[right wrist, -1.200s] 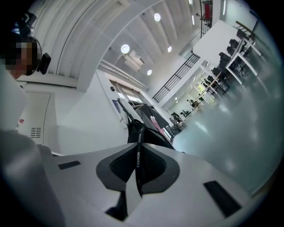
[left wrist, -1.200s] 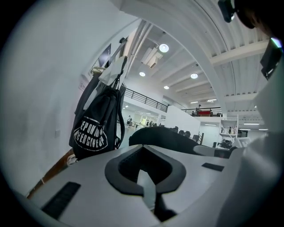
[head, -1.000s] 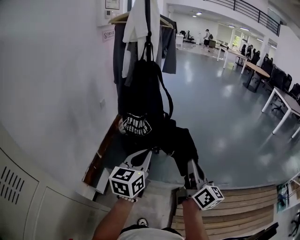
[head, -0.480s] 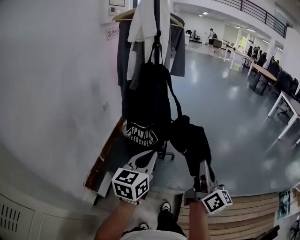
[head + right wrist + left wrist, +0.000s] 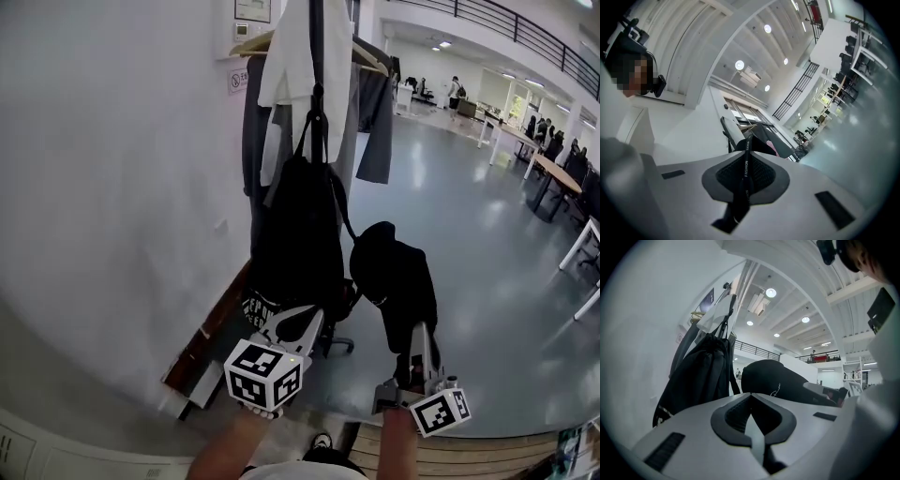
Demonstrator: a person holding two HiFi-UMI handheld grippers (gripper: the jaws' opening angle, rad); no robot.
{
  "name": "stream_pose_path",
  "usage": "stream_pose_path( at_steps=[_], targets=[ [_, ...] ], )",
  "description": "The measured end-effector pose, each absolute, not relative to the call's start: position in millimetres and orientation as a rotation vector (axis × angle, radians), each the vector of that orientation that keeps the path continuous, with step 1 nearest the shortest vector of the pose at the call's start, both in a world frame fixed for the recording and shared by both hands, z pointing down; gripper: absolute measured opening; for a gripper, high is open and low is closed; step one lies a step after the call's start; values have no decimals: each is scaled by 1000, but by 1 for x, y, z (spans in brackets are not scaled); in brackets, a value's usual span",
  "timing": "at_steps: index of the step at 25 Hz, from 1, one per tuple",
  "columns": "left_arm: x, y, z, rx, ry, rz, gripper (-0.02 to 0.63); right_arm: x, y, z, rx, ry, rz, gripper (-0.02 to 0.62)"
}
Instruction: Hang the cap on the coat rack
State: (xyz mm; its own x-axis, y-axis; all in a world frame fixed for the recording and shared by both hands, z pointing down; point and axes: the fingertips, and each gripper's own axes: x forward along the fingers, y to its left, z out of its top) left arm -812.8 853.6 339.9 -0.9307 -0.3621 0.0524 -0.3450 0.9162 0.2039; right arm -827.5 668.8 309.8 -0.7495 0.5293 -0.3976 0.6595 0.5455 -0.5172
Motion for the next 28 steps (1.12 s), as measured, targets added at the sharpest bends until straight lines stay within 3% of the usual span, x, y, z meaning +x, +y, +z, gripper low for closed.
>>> stream_pose_path(
  at_steps=[13, 28],
  targets=[
    [-891, 853, 312, 386, -3053, -234, 5, -922, 657, 254, 1162, 2395, -1006, 17],
    [-887, 883, 257, 366, -3139, -119, 5, -898, 699, 137, 1341, 2000, -1116, 17]
  ],
)
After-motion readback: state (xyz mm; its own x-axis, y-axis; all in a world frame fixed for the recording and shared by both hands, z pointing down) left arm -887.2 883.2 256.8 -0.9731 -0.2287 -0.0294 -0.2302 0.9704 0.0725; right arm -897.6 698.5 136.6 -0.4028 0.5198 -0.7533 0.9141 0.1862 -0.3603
